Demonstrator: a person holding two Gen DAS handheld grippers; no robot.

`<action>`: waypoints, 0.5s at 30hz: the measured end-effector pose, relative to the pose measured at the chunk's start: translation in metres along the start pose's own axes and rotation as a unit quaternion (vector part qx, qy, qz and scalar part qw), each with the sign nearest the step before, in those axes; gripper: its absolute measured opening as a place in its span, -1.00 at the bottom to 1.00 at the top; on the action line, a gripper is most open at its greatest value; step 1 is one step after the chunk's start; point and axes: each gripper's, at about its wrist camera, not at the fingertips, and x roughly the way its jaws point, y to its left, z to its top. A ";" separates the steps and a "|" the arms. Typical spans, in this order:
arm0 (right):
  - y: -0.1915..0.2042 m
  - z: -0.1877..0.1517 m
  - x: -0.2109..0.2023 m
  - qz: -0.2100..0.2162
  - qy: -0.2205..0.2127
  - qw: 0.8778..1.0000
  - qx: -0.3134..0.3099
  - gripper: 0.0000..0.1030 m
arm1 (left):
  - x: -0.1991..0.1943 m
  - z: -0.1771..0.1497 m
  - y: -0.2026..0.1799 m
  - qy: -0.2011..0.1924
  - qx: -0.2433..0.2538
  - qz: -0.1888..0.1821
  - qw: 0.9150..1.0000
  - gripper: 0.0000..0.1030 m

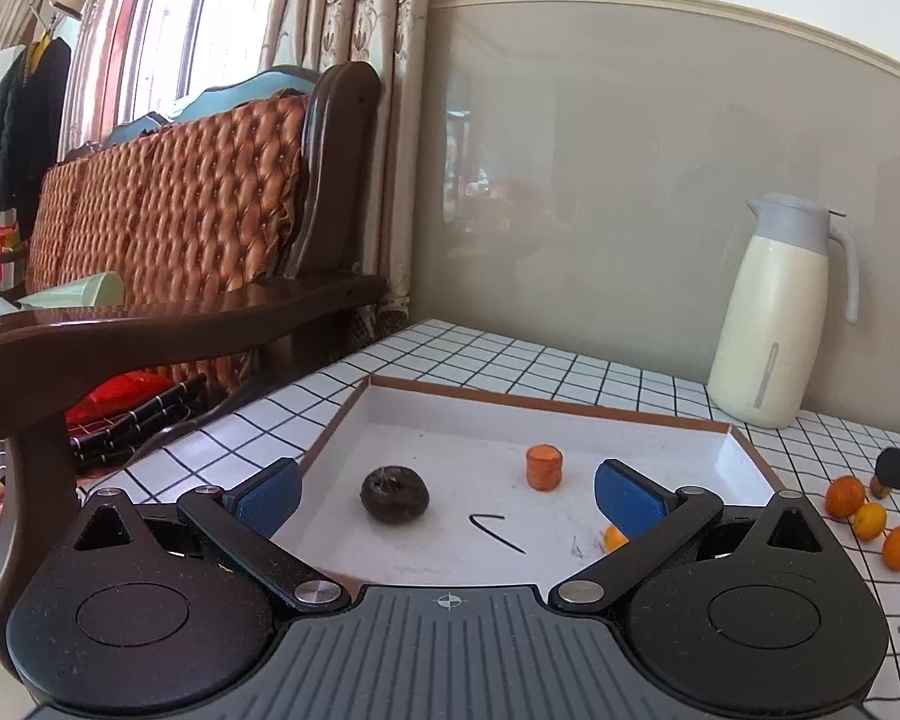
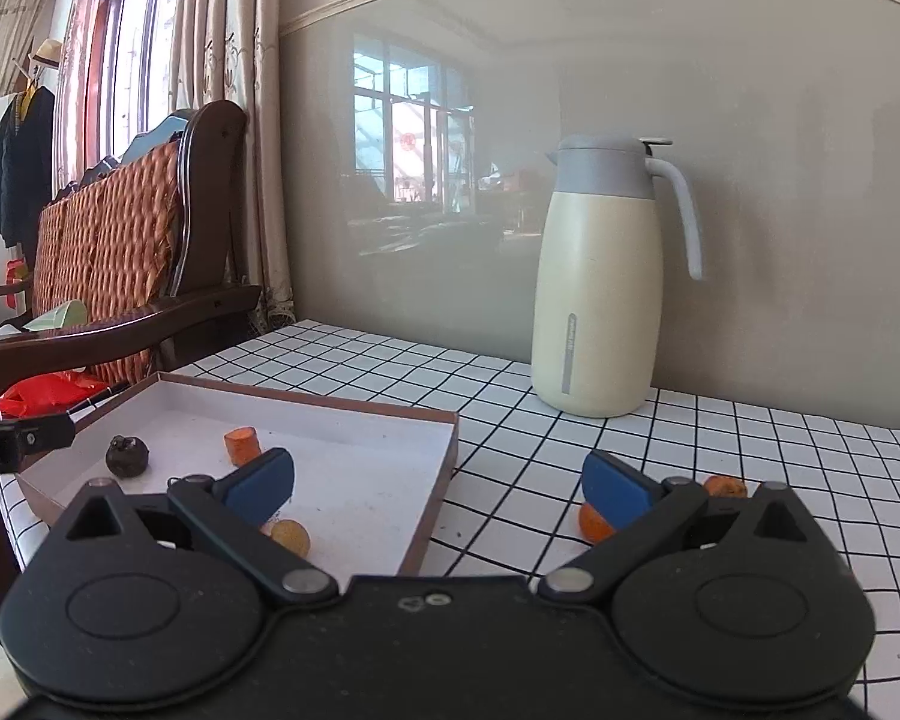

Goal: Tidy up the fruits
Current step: 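Withdraw both open tools from the box back toward the remaining fruits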

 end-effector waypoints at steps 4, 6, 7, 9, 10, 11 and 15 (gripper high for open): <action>-0.011 -0.006 -0.019 -0.011 0.002 1.000 0.004 0.88 | -0.018 -0.011 -0.011 0.009 0.004 -0.015 1.000 1.00; -0.017 -0.010 -0.029 -0.017 0.002 1.000 0.006 0.88 | -0.028 -0.013 -0.017 0.001 0.012 -0.021 1.000 1.00; -0.020 -0.012 -0.034 -0.021 0.002 1.000 0.008 0.88 | -0.032 -0.014 -0.020 -0.002 0.015 -0.023 1.000 1.00; -0.027 -0.017 -0.046 -0.030 0.000 0.999 0.011 0.88 | -0.040 -0.016 -0.025 -0.010 0.018 -0.030 0.999 1.00; -0.030 -0.019 -0.052 -0.035 -0.001 0.999 0.013 0.88 | -0.044 -0.017 -0.026 -0.013 0.017 -0.036 0.999 1.00; -0.034 -0.020 -0.057 -0.038 -0.001 0.999 0.017 0.88 | -0.047 -0.019 -0.028 -0.017 0.015 -0.043 0.999 1.00; -0.044 -0.026 -0.075 -0.048 -0.003 0.999 0.024 0.88 | -0.060 -0.022 -0.042 -0.021 0.017 -0.057 0.998 1.00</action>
